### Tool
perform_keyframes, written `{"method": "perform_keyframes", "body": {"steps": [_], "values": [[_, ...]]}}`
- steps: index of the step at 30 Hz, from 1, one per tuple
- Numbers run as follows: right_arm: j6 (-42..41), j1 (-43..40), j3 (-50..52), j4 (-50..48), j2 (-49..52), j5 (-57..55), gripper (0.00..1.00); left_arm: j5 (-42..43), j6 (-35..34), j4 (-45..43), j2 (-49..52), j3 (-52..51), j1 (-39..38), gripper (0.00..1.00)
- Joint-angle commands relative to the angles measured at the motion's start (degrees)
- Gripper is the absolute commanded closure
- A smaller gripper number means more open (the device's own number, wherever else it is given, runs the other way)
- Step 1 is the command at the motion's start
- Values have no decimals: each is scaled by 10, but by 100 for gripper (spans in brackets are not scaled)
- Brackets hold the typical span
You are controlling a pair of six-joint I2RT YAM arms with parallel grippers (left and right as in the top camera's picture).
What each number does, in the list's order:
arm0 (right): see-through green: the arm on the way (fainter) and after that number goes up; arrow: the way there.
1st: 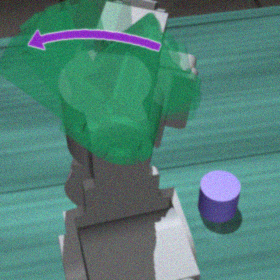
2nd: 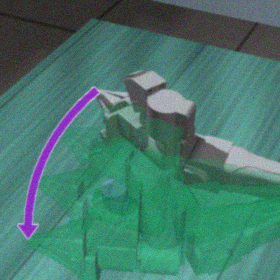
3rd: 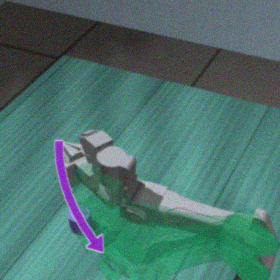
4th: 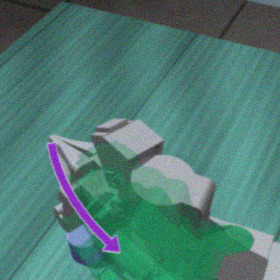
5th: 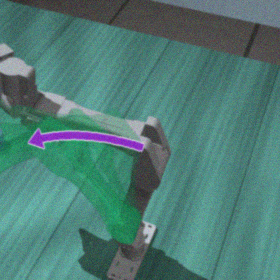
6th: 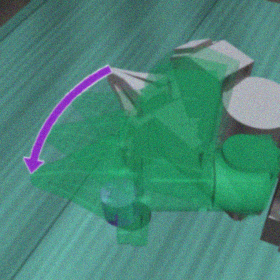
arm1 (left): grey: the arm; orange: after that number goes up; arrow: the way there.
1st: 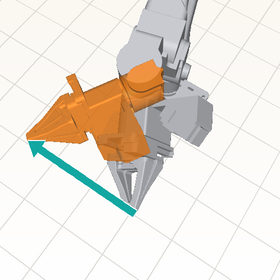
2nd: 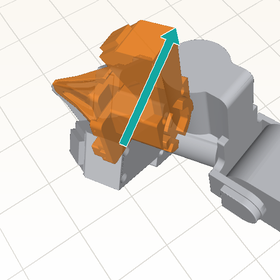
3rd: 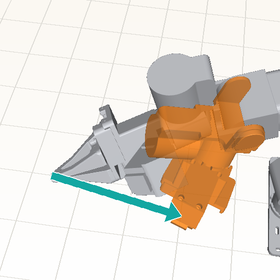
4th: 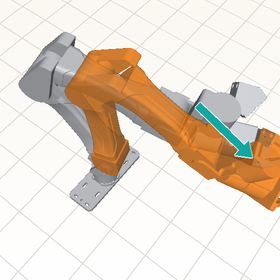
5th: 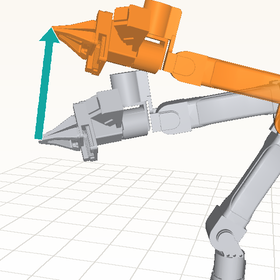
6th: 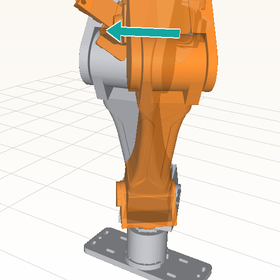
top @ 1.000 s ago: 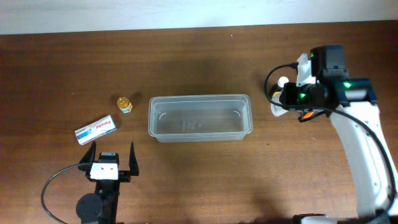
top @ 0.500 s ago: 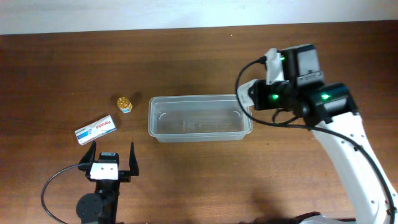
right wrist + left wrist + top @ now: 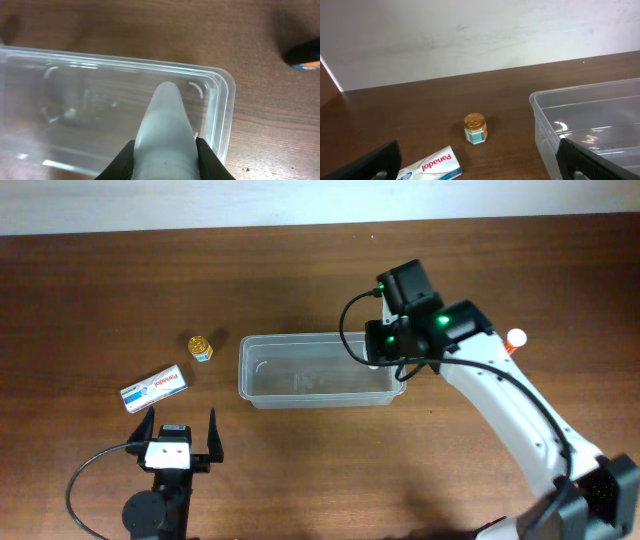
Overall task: Pack container
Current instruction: 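Carry the white bottle left and lower it into the container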
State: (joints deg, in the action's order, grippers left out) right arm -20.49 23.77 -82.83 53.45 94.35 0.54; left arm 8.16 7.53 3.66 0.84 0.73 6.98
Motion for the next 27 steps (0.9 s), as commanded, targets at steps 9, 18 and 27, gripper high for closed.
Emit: {"method": "perform_keyframes", "body": {"steps": [9,18,27], "values": [[-80,6,-14,-30,66,-76,85,0,7,2,-5,-2,-1,1],[-115,6,-14,-32,104,-83,85,0,7,2,-5,-2,-1,1],[-115,6,-14,-34,119,-83,85,0,7,2,-5,-2,-1,1]]}}
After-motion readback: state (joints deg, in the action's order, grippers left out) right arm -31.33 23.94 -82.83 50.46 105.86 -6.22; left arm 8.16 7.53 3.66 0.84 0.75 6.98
